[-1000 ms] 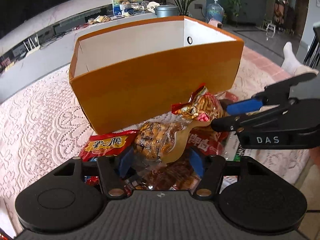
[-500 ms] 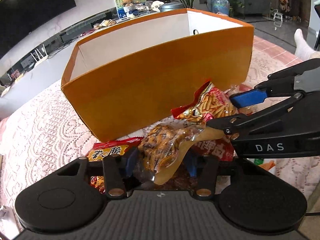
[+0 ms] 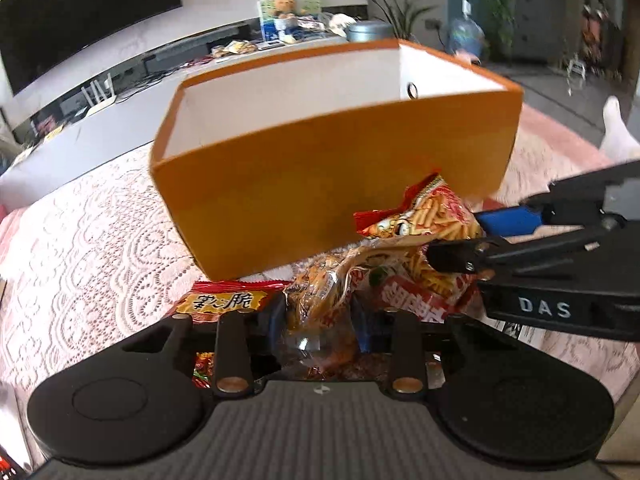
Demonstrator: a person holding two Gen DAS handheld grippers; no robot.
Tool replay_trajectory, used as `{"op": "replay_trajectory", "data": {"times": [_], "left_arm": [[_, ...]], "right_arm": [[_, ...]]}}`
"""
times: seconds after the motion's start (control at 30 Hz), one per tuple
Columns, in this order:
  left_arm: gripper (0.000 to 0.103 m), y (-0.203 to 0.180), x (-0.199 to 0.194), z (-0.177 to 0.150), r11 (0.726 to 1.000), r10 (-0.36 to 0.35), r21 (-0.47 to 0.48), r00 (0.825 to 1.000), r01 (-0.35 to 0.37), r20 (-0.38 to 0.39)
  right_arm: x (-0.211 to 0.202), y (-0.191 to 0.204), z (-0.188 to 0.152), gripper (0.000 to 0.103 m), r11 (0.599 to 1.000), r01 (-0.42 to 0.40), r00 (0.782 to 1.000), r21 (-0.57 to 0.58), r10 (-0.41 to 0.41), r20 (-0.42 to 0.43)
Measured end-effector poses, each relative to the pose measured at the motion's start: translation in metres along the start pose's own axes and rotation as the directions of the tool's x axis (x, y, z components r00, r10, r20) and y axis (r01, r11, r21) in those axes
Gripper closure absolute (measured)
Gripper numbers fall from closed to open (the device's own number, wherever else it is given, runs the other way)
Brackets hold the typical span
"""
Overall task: Organize snacks
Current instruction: 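Lift both held bags over the box rim and lower them inside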
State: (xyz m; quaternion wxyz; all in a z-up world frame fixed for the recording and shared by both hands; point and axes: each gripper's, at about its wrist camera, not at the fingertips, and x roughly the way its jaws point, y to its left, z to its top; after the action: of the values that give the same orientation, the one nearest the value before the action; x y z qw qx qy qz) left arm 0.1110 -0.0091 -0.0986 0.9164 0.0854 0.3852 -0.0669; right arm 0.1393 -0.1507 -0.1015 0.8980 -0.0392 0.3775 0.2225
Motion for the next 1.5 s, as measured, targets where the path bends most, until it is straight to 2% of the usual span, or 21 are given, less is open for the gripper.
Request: {"op": "replay_trajectory", "data": {"times": [0.3, 0.37, 0.47, 0.57, 0.73, 0.83, 1.13, 1.5], "left_arm": [[0.069, 0.015, -0.038, 0.007, 0.991, -0.036, -0.123, 0.997, 0.044, 0.065], [0.076, 0.02, -0.045, 0.008, 0.986, -0.047, -0.159, 0.996, 0.058, 0.071], [0.078, 0.027, -0.056, 0.01, 0.973, -0.068, -0.214, 0.994, 0.086, 0.089], [0.08, 0.028, -0.067, 0.012, 0.968, -0.058, -0.235, 0.992, 0.083, 0.111], [0.085, 0.036, -0.085, 0.014, 0.956, -0.067, -0.276, 0.988, 0.104, 0.139], [0.089, 0.038, -0.092, 0.015, 0.953, -0.059, -0.285, 0.987, 0.101, 0.152], [0.089, 0.043, -0.108, 0.039, 0.957, -0.038, -0.272, 0.977, 0.096, 0.211], [0.089, 0.055, -0.098, 0.083, 0.964, -0.022, -0.251, 0.967, 0.087, 0.253]], "right_arm": [[-0.034, 0.0, 0.005, 0.072, 1.0, -0.013, 0.998, 0.028, 0.012, 0.062], [-0.044, -0.001, 0.007, 0.072, 0.999, -0.023, 0.997, 0.045, 0.019, 0.079], [-0.058, -0.003, 0.01, 0.072, 0.998, -0.02, 0.995, 0.066, 0.013, 0.102], [-0.071, -0.004, 0.012, 0.072, 0.995, -0.047, 0.992, 0.084, 0.036, 0.119], [-0.092, 0.004, 0.011, 0.072, 0.998, -0.024, 0.988, 0.058, 0.015, 0.154], [-0.104, 0.005, 0.014, 0.072, 0.998, -0.017, 0.985, 0.057, 0.007, 0.172], [-0.125, 0.011, 0.029, 0.073, 1.0, 0.006, 0.979, -0.003, -0.005, 0.202], [-0.115, 0.0, 0.08, 0.073, 1.0, 0.018, 0.978, -0.025, -0.012, 0.21]]}}
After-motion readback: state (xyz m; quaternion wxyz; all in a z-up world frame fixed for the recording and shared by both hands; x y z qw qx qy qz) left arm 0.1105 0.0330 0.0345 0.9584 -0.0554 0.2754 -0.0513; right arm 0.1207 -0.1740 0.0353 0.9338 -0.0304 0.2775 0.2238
